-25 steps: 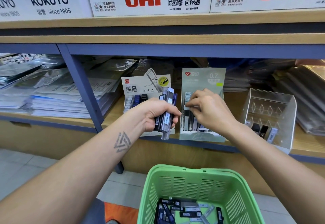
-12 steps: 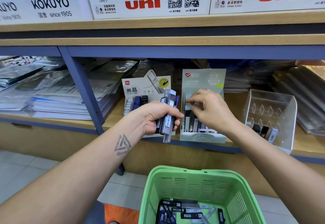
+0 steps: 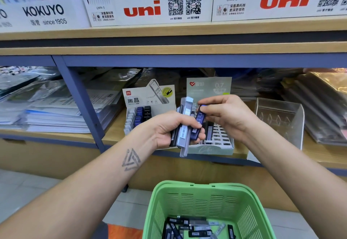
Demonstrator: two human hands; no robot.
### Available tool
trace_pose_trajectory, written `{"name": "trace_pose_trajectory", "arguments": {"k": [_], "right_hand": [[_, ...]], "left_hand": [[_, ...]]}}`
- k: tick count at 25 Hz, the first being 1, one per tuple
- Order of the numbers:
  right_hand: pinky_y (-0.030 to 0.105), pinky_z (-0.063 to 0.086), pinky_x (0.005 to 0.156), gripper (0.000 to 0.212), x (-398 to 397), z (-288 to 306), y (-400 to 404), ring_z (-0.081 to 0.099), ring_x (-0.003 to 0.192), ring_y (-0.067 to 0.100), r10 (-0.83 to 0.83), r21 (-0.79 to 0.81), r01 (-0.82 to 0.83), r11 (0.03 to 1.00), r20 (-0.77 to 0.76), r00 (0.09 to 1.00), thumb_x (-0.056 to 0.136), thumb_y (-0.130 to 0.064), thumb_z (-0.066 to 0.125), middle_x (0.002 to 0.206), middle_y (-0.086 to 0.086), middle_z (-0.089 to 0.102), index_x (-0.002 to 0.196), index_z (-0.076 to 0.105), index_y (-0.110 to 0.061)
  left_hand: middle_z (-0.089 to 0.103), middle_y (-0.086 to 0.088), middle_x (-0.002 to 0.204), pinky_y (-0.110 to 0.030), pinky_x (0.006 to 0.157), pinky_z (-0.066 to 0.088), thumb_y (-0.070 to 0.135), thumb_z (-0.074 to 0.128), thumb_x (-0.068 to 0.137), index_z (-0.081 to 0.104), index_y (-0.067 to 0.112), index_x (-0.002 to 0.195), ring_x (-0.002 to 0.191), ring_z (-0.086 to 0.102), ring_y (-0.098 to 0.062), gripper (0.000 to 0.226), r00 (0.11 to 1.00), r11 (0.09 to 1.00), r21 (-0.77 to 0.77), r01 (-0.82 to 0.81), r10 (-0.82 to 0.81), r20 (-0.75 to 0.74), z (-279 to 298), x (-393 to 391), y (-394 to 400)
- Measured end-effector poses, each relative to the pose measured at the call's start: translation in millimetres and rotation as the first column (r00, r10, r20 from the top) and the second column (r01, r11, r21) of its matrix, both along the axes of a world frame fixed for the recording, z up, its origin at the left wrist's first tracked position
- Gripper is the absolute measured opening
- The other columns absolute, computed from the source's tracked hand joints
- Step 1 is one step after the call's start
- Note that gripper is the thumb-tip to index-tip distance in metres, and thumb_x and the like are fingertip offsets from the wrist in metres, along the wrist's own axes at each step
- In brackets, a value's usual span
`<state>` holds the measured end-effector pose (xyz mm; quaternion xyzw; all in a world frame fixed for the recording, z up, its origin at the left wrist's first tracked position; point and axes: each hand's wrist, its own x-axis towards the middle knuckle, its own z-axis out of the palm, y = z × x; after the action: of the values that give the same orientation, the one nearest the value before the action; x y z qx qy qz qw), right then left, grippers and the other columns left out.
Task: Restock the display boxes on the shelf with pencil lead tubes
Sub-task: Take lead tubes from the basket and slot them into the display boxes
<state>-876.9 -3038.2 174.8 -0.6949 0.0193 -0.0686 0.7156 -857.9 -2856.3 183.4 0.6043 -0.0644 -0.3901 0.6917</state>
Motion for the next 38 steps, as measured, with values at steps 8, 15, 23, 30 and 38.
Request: {"name": "trace_pose_trajectory", "arguments": {"k": [8, 15, 23, 30, 38], "right_hand": [[0.034, 0.058, 0.081, 0.018, 3.5, -4.3, -4.8, 0.072, 0.092, 0.030, -0.001, -0.005, 0.002, 1.000, 0.058, 0.998, 0.086, 0.007, 0.071, 0.097, 0.021, 0.074, 0.099, 0.073, -0.006], [0.026, 0.059, 0.084, 0.024, -5.3, 8.2, 25.5, 0.074, 0.089, 0.018, 0.172, -0.253, -0.140, 0.957, 0.108, 0.979, 0.081, -0.001, 0.080, 0.095, 0.008, 0.078, 0.103, 0.077, -0.008], [0.032, 0.063, 0.080, 0.015, 14.9, -10.3, 75.3, 0.077, 0.078, 0.028, 0.130, -0.170, -0.124, 0.978, 0.024, 0.991, 0.097, 0.003, 0.061, 0.087, 0.026, 0.074, 0.111, 0.066, 0.001], [0.028, 0.061, 0.084, 0.024, 17.4, -21.1, 94.2, 0.076, 0.091, 0.032, 0.247, 0.062, -0.244, 0.968, -0.038, 0.968, 0.094, 0.014, 0.058, 0.101, 0.029, 0.072, 0.116, 0.062, 0.006], [0.041, 0.062, 0.081, 0.016, 45.0, -29.2, 114.2, 0.075, 0.075, 0.024, 0.002, -0.312, 0.048, 0.949, 0.159, 0.987, 0.088, 0.001, 0.073, 0.082, 0.009, 0.073, 0.099, 0.069, -0.011]], "left_hand": [[0.070, -0.024, 0.086, -0.024, 0.055, 0.057, -0.010, 0.056, 0.090, 0.066, 0.000, 0.074, 0.070, 0.073, -0.026, 0.022, 0.990, 0.991, 0.059, -0.123, 0.119, 0.081, -3.4, 4.9, 20.1], [0.069, -0.020, 0.080, -0.021, 0.051, 0.055, -0.004, 0.059, 0.091, 0.061, -0.008, 0.111, 0.056, 0.063, -0.016, 0.020, 0.922, 0.923, 0.009, -0.385, 0.385, 0.028, 6.6, 19.3, 65.4], [0.068, -0.020, 0.080, -0.026, 0.052, 0.056, -0.015, 0.065, 0.082, 0.063, -0.002, 0.102, 0.052, 0.066, -0.022, 0.024, 0.836, 0.836, 0.099, -0.539, 0.517, 0.183, 15.5, 26.0, 109.3], [0.070, -0.021, 0.078, -0.025, 0.042, 0.052, -0.018, 0.063, 0.081, 0.066, -0.002, 0.094, 0.047, 0.063, -0.021, 0.021, 0.800, 0.779, 0.189, -0.598, 0.563, 0.209, 10.3, 29.8, 125.9], [0.062, -0.011, 0.061, -0.020, 0.041, 0.050, -0.008, 0.066, 0.087, 0.061, 0.001, 0.084, 0.044, 0.058, -0.015, 0.011, 0.822, 0.808, 0.154, -0.569, 0.559, 0.108, 15.3, 37.3, 140.9]]}}
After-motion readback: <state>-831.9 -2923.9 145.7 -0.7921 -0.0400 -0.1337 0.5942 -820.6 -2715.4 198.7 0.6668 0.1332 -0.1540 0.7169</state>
